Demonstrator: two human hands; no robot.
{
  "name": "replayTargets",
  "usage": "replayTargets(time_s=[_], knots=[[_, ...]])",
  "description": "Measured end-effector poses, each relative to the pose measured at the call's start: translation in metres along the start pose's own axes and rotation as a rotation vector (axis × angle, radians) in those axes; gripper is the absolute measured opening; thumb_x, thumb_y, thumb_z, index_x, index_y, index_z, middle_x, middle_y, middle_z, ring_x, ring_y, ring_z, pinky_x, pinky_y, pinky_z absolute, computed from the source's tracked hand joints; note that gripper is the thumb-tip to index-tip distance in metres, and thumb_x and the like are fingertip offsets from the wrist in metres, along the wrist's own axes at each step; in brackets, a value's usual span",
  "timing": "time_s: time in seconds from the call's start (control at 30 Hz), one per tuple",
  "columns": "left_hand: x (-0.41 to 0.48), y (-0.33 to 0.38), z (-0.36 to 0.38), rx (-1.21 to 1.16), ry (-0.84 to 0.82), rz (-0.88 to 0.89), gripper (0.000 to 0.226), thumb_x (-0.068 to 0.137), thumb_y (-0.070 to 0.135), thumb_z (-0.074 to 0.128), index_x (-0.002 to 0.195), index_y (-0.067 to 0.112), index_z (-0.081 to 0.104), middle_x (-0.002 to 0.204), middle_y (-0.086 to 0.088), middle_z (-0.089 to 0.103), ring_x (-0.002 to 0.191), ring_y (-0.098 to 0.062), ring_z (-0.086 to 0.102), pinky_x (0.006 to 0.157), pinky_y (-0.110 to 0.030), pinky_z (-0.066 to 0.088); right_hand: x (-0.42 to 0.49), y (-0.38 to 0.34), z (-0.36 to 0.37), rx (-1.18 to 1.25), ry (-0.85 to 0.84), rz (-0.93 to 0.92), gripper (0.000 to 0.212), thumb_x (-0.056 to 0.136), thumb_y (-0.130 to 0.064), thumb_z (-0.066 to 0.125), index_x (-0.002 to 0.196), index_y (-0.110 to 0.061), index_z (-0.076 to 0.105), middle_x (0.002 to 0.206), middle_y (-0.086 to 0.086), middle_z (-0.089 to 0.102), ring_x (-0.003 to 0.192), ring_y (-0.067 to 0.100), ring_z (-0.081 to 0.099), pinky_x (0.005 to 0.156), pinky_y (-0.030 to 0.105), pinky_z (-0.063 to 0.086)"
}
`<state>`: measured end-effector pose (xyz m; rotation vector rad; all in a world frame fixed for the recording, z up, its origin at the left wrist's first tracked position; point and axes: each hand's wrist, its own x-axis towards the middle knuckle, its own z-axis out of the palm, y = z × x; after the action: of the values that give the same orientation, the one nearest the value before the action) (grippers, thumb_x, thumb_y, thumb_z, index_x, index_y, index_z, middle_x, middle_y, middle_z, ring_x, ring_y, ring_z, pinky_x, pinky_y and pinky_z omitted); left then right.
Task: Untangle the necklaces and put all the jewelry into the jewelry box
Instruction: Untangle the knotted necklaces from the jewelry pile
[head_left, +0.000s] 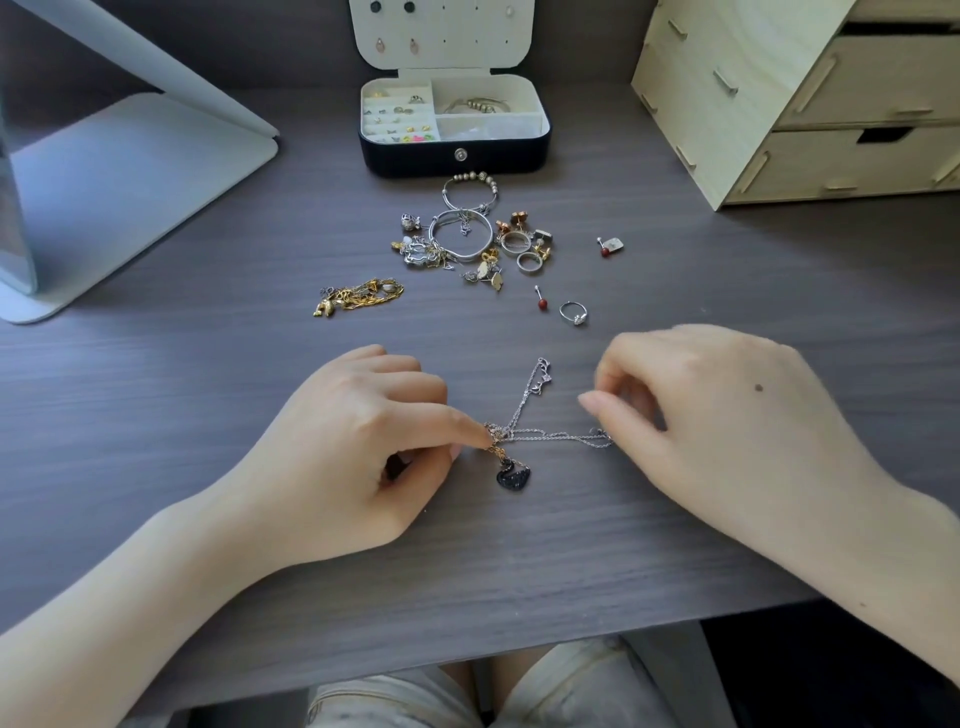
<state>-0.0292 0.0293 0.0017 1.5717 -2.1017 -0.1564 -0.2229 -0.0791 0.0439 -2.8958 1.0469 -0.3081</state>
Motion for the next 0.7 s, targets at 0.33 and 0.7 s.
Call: replayTargets(time_s=[0.33,0.7], knots=[[-0.001,-0.001,-0.002,-0.017,-0.006,-0.010,0.028,0.081,0.011,0.053,0.088,0.026,0.075,0.058,0.007,0.050,0.054,-0.014,0.039,0.050,-0.035,0.037,0.027,-0.021,0.021,0.320,-0.214,-0.251,0.012,0.086,-0.036,0.054,0.076,-0.031,0.055,0.065,-0.017,0.043,0.074,0.006,0.040,0.073,0.029,0.039],[0.000,0.000,-0.003,-0.058,-0.001,-0.032,0.028,0.075,0.007,0.051,0.078,0.023,0.074,0.059,0.007,0.050,0.056,-0.013,0.037,0.051,-0.034,0.037,0.038,-0.006,0.020,0.246,-0.187,-0.233,0.012,0.093,-0.029,0.049,0.082,-0.027,0.048,0.070,-0.019,0.037,0.080,0.007,0.038,0.070,0.021,0.025]])
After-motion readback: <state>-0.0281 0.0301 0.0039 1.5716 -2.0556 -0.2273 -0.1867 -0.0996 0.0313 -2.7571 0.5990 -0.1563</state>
